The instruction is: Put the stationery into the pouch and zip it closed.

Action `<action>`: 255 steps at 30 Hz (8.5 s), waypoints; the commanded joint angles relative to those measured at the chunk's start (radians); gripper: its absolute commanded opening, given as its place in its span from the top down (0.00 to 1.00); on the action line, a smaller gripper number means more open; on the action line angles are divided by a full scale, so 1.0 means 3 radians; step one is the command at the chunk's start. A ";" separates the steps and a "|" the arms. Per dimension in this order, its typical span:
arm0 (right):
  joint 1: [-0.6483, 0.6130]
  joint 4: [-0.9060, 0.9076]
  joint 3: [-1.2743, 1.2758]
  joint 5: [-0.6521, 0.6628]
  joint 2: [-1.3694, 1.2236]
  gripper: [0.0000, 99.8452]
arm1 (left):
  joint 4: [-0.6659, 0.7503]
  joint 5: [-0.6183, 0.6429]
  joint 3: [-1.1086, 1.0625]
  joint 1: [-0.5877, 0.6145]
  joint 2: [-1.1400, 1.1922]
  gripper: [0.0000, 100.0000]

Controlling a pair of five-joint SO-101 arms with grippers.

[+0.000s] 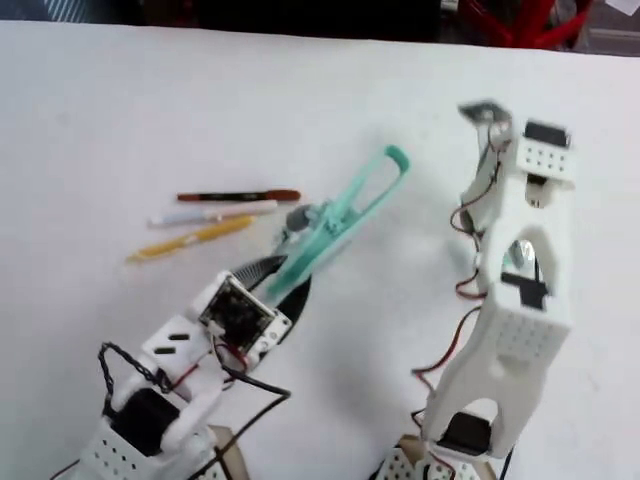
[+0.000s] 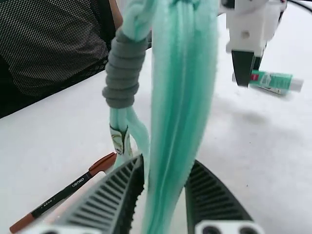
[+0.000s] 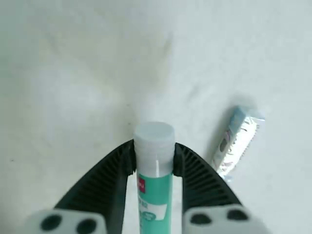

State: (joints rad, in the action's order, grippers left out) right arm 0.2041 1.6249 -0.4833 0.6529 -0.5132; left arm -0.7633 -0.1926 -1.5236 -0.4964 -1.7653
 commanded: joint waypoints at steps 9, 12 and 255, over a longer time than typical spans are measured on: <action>-0.1010 0.0320 0.0072 -0.0639 0.3266 0.98 | 0.0041 0.0000 0.0159 0.0136 -0.0008 0.86; -0.1593 0.0284 0.0072 -0.1079 0.3762 0.98 | 0.0041 0.0000 0.0159 0.0136 -0.0008 0.86; -0.2488 -0.3005 0.1693 -0.2250 0.3209 0.98 | 0.0834 0.0332 0.0041 0.0627 0.0708 0.85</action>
State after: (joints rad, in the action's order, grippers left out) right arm -0.5324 0.8178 -0.0123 -0.0207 0.4519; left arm -0.5301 -0.0913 -1.5144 -0.3168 -1.5489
